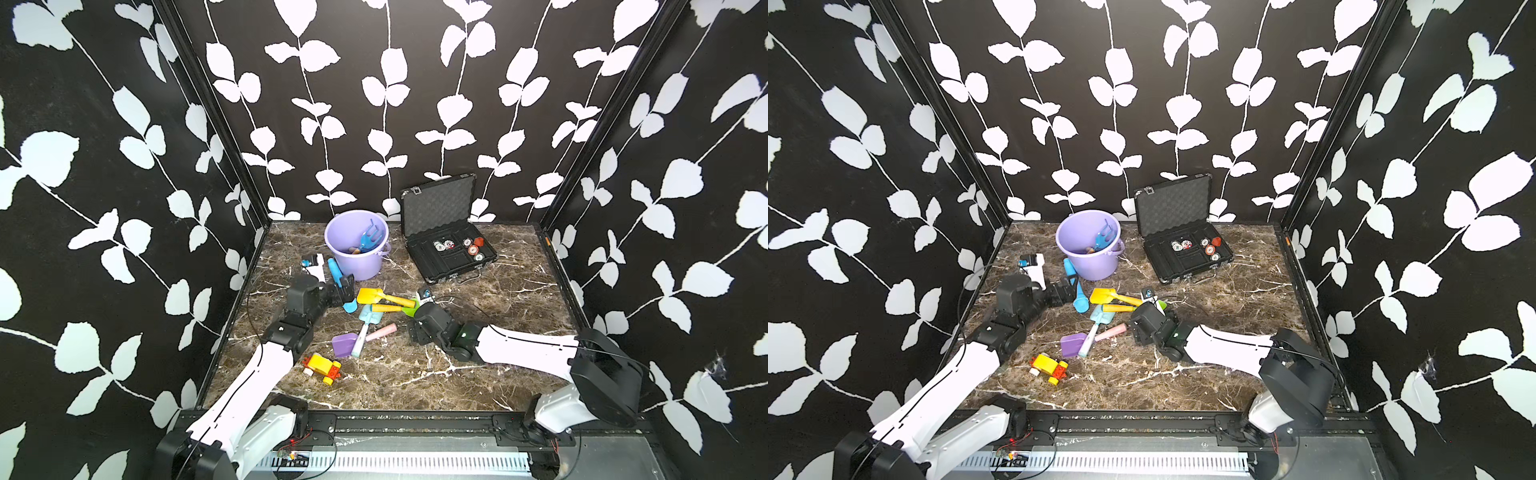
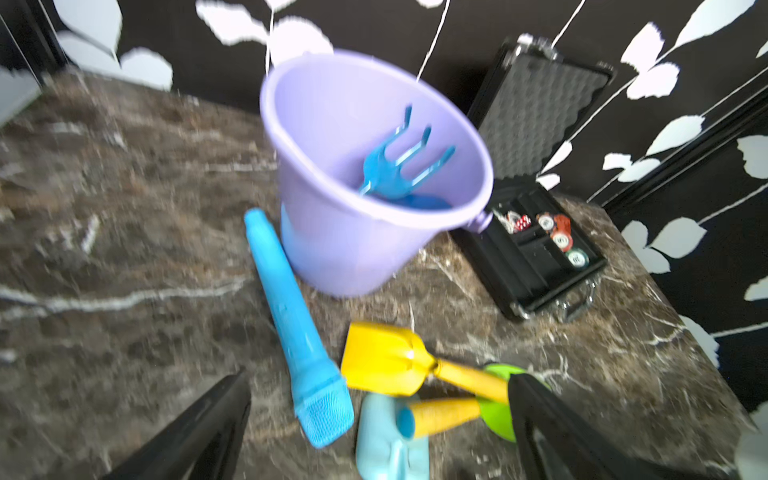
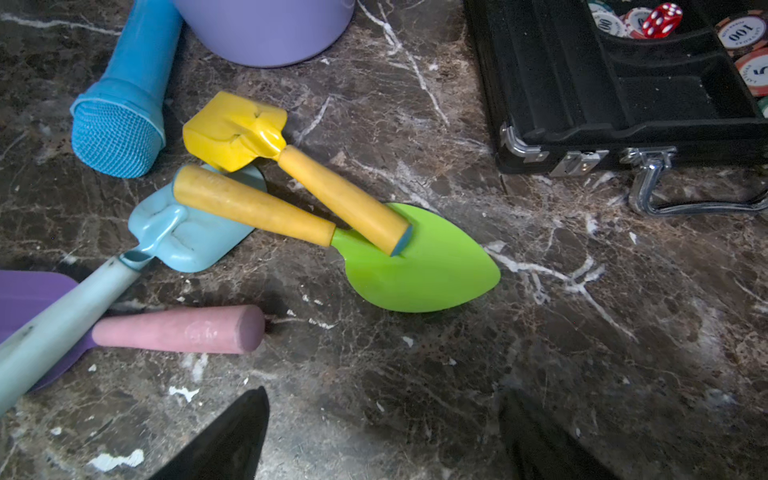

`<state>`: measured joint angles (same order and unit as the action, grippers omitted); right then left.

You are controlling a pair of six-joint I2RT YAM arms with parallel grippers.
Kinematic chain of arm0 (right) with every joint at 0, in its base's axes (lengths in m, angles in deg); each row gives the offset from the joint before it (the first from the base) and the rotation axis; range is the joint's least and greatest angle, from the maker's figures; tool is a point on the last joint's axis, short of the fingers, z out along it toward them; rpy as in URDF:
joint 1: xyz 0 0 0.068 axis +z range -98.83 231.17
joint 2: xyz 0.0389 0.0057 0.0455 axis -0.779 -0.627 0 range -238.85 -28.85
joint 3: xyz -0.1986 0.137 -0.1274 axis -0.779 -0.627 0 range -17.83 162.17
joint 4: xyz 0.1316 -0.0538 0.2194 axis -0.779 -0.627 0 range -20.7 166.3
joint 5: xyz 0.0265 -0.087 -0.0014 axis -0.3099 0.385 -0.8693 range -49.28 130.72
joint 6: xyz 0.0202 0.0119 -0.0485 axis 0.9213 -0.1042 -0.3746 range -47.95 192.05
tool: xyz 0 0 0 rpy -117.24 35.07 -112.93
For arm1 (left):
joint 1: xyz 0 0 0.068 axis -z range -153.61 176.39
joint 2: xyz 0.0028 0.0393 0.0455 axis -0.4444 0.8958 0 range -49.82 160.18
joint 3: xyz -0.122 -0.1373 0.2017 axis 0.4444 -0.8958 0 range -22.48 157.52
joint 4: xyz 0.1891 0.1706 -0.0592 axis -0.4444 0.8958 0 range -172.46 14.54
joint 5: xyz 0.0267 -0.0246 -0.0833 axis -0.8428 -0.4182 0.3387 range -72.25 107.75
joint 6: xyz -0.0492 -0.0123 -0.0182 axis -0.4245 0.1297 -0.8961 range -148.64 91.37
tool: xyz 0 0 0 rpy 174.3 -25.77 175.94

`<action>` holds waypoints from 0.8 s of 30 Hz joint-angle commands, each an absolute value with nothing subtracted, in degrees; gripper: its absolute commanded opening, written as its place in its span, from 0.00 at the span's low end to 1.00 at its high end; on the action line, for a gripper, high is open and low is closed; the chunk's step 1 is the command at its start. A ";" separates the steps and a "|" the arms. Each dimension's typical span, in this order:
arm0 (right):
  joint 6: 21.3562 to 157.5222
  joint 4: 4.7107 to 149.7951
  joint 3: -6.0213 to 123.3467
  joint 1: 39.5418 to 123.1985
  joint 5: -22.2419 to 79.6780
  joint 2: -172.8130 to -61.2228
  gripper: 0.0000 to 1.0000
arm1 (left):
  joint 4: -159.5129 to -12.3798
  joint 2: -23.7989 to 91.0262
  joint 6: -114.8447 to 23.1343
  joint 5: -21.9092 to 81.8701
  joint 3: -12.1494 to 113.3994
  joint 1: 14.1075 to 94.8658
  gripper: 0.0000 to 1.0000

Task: Organize the gardening tools
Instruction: Pick up the gardening tool from the center of the board.

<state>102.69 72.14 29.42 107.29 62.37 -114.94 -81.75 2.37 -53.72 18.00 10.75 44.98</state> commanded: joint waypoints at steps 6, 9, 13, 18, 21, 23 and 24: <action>103.75 73.37 30.93 106.82 61.48 -116.47 0.87 | -74.92 -3.96 -57.46 24.28 2.66 46.76 0.96; 104.27 73.78 30.39 106.81 61.93 -116.22 0.87 | -70.67 -5.83 -56.84 21.62 1.44 49.96 0.91; 105.10 75.11 28.94 106.81 62.58 -115.22 0.88 | -65.94 -8.29 -56.77 18.57 -0.29 54.22 0.82; 106.35 76.80 27.17 106.80 63.30 -114.34 0.89 | -62.92 -9.68 -57.28 17.15 -2.27 56.62 0.64; 106.97 77.87 26.39 106.83 63.30 -113.99 0.89 | -61.75 -9.28 -56.98 17.07 -2.49 57.40 0.55; 107.31 78.57 25.90 106.81 63.31 -113.86 0.89 | -61.65 -8.66 -56.61 16.92 -2.31 57.77 0.51; 107.42 78.91 25.75 106.80 63.40 -113.73 0.89 | -61.64 -8.23 -56.39 16.74 -2.23 57.97 0.50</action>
<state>106.18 76.14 26.66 106.91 61.82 -115.33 -63.50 -8.69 -57.17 17.81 -1.99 57.39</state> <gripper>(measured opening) 0.892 0.507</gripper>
